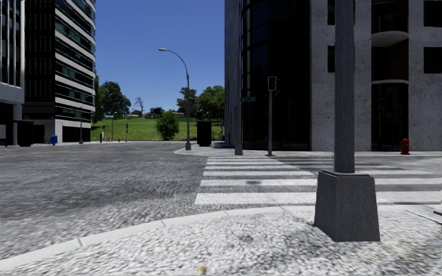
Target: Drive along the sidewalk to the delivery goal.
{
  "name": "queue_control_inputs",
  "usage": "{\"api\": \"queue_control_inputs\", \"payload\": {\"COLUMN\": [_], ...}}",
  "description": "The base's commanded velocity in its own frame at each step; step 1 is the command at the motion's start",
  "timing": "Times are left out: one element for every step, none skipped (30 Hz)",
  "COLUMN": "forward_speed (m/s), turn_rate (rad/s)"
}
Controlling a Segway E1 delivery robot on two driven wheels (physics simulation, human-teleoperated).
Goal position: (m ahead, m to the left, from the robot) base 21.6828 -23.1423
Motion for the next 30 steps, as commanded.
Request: {"api": "queue_control_inputs", "payload": {"forward_speed": [2.0,2.0,2.0,2.0,2.0,2.0,2.0,2.0,2.0,2.0,2.0,2.0,2.0,2.0,2.0,2.0,2.0,2.0,2.0,2.0,2.0,2.0,2.0,1.99,1.88,1.74,1.74,1.63,1.59,1.56], "turn_rate": [0.0,-0.02,-0.04,-0.08,-0.08,-0.13,-0.23,-0.27,-0.27,-0.28,-0.28,-0.28,-0.28,-0.28,-0.28,-0.28,-0.28,-0.28,-0.31,-0.32,-0.32,-0.32,-0.32,-0.32,-0.33,-0.33,-0.33,-0.36,-0.38,-0.39]}}
